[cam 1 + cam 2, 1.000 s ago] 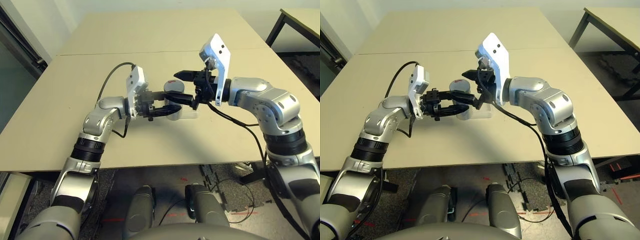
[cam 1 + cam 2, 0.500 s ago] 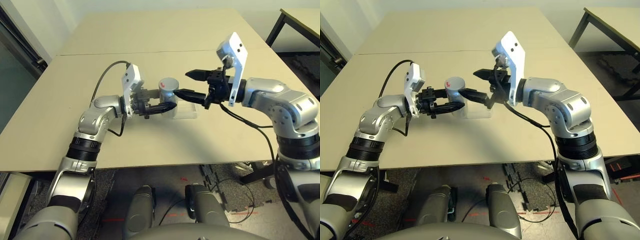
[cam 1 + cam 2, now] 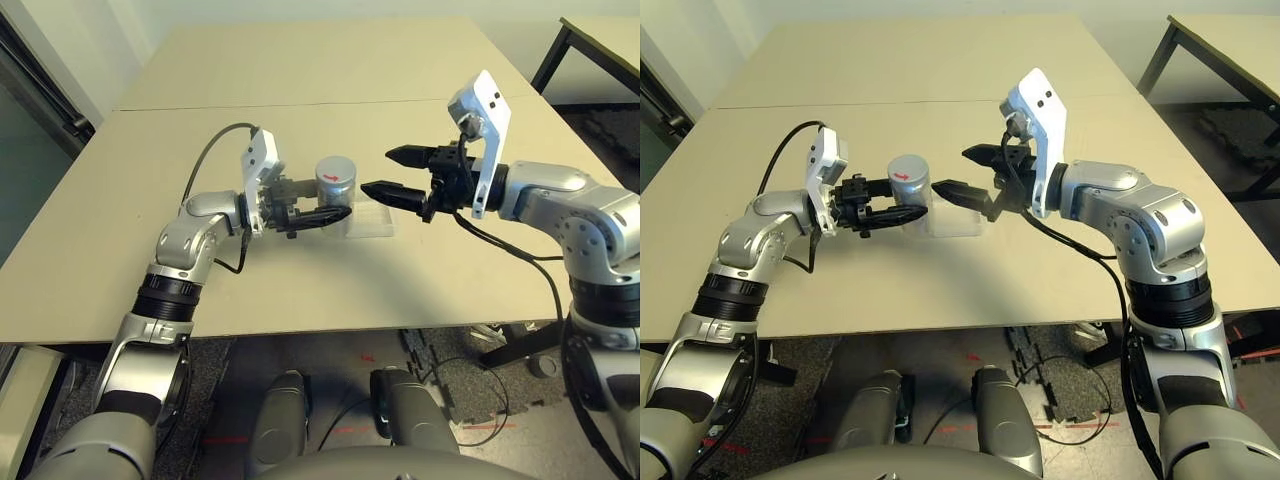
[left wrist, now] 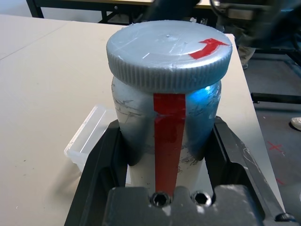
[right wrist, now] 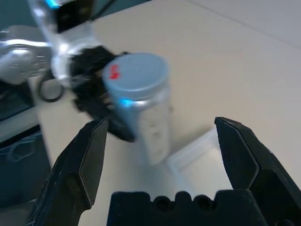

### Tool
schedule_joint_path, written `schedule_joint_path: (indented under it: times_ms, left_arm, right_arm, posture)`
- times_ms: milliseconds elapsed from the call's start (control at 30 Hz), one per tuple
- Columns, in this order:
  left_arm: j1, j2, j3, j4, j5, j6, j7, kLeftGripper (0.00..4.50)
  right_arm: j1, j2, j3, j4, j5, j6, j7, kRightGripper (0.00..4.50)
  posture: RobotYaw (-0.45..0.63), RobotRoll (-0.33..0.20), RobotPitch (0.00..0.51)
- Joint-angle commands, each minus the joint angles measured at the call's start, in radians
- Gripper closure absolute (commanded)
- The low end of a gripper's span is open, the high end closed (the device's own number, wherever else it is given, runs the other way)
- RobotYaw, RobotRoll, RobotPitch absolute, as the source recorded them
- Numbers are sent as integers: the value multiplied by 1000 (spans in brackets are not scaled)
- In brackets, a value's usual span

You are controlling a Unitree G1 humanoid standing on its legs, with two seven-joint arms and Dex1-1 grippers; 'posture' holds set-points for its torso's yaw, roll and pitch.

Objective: Pour the medicine from the bottle into the box.

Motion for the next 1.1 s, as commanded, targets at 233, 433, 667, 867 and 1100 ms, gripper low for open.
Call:
schedule_joint_path:
  times_ms: [233,433,667,867,1100]
  left_arm:
    - [-4,-17,-19,6,15,-12,-12,2036]
    - [-7,-23,-24,1,13,-11,-7,2036]
    - [-5,-33,-29,-13,12,-5,-2,2036]
    - [-1,-36,-32,-22,11,-2,0,2036]
    - [-1,-34,-35,-26,10,3,-1,2036]
  right_arm:
    - [-73,80,57,45,-25,-44,-19,0]
    - [-105,108,96,103,-81,-97,-7,0]
    - [-110,122,137,134,-131,-139,19,0]
    - [-105,129,151,133,-151,-154,31,0]
    - [-109,134,152,122,-152,-139,43,1913]
  posture:
    - [-42,0,92]
    - [-35,0,91]
    - [-32,0,92]
    - [-31,0,93]
    - [-33,0,91]
